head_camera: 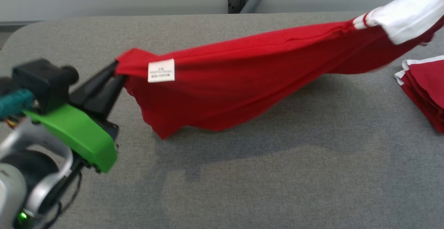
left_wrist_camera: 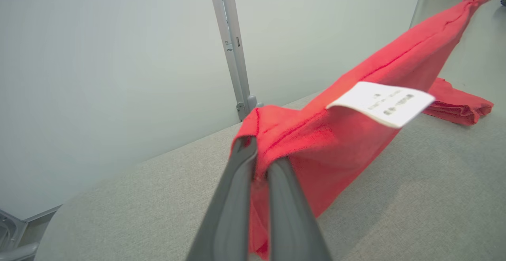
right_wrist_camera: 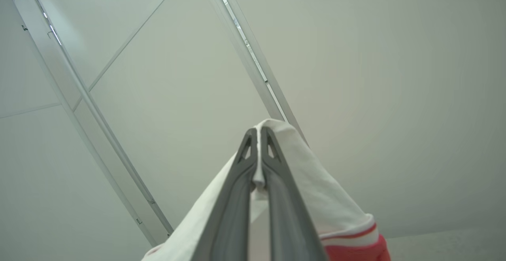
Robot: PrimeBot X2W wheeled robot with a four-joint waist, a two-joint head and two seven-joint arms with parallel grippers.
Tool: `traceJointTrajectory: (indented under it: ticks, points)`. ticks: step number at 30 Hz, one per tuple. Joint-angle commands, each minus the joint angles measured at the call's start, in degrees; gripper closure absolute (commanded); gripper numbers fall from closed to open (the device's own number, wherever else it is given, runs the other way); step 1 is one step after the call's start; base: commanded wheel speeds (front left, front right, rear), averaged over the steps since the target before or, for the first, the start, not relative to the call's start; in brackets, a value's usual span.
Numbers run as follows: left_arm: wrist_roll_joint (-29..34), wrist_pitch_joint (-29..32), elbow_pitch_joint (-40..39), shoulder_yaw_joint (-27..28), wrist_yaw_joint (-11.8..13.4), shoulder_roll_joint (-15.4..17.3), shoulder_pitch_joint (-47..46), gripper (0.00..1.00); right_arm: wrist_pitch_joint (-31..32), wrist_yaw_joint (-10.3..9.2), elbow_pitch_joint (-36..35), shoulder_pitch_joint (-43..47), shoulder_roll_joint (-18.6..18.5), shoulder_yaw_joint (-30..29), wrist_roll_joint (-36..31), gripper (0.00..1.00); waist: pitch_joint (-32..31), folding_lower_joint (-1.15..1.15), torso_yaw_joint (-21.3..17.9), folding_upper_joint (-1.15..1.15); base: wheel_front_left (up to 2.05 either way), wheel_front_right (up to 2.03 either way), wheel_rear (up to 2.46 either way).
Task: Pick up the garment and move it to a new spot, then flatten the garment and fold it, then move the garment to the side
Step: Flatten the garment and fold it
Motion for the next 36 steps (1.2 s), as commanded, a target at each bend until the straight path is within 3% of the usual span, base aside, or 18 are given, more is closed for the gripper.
traceJointTrajectory:
  ticks: [1,6,10,15,17,22,28,36]
  points:
    - [-1.1,2.9,0.1,0.9,-1.2,2.0,-5.0,1.00,2.4,0.01,-0.6,-4.5,0.8,-1.1,-1.1,1.00,2.1,0.00,-0.5,0.00,0.00,0.00,0.00]
    - [-5.7,12.0,9.0,-0.1,-5.6,0.6,-23.2,1.00,10.0,0.01,5.9,-23.1,4.0,-2.6,-10.0,1.00,7.3,0.00,-1.3,0.00,0.00,0.00,0.00]
    - [-3.0,12.9,22.6,-2.1,-7.9,-3.7,-38.4,1.00,10.8,0.01,15.8,-37.7,6.5,-2.7,-18.8,1.00,12.8,0.00,-1.8,0.00,0.00,0.00,0.00]
    - [4.8,6.2,40.6,-4.1,-9.7,-7.5,-54.4,1.00,6.2,0.01,29.5,-52.7,9.3,-3.3,-27.2,1.00,17.9,0.00,-3.4,0.00,0.00,0.00,0.00]
    - [6.3,3.8,43.5,-4.4,-10.0,-8.2,-57.3,1.00,5.4,0.01,31.9,-55.2,9.5,-2.9,-28.6,1.00,18.7,0.00,-3.7,0.00,0.00,0.00,0.00]
    - [14.0,-9.5,56.3,-6.1,-10.1,-10.1,-67.4,1.00,0.3,0.01,39.4,-64.5,9.1,0.2,-30.3,1.00,22.1,0.00,-4.7,0.00,0.00,0.00,0.00]
    - [17.8,-22.7,67.8,-8.1,-10.8,-11.8,-70.6,1.00,-5.7,0.01,42.5,-64.0,7.4,6.4,-26.6,1.00,23.6,0.00,-5.5,0.00,0.00,0.00,0.00]
    - [15.2,-32.6,74.9,-12.6,-12.9,-12.5,-57.0,1.00,-9.6,0.01,36.1,-41.3,2.9,14.7,-17.0,1.00,22.7,0.00,-5.9,0.00,0.00,0.00,0.00]
